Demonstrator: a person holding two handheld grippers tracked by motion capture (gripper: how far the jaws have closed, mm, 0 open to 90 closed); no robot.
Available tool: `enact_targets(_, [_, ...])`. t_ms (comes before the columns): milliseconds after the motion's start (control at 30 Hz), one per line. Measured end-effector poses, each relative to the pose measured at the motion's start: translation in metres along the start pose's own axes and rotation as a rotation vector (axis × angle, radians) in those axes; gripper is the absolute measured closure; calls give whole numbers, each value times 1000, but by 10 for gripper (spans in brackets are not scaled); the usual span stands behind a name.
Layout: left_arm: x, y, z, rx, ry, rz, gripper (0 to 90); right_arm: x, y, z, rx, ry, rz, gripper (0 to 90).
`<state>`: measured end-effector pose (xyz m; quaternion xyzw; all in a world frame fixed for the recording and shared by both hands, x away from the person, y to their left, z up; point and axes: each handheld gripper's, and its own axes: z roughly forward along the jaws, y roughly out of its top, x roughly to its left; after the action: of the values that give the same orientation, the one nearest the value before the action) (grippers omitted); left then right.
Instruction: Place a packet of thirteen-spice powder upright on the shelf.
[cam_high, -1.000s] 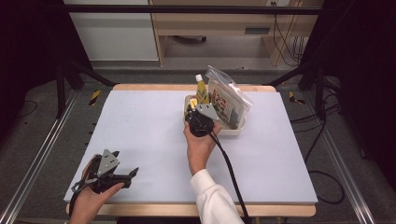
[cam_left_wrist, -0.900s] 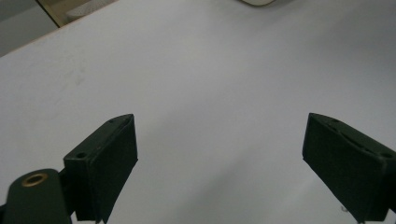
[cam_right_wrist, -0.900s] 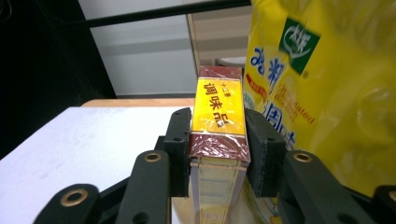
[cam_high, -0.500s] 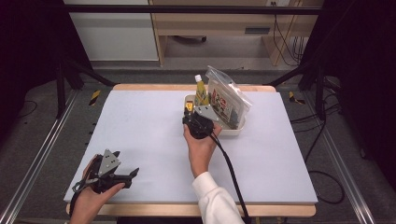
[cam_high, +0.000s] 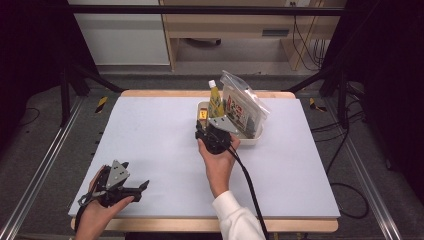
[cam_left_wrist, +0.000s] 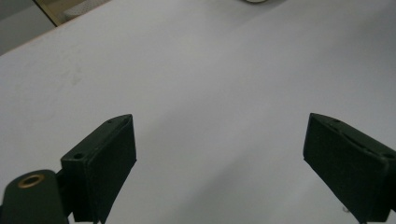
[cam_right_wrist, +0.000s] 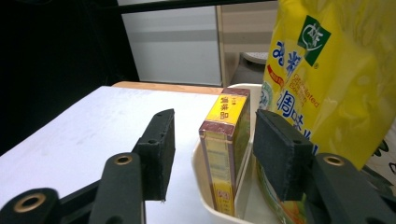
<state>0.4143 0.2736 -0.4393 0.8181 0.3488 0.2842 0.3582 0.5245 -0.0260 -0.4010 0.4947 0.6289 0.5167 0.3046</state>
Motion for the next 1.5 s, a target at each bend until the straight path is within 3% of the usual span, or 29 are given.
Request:
enact_targets(333, [1, -1, 0, 1, 3, -5, 85, 7, -2, -14, 59, 46, -91, 315])
enact_targets(700, [4, -3, 0, 2, 14, -24, 60, -3, -2, -36, 131, 106, -142, 166])
enact_targets(967, [5, -4, 0, -5, 21, -35, 52, -17, -4, -48, 152, 135, -152, 108])
enact_targets(1067, [5, -4, -1, -5, 22, -34, 50, -20, -6, -52, 164, 136, -175, 100])
enact_targets(1500, [5, -4, 0, -3, 22, -29, 47, -44, -17, -70, 178, 162, -168, 89])
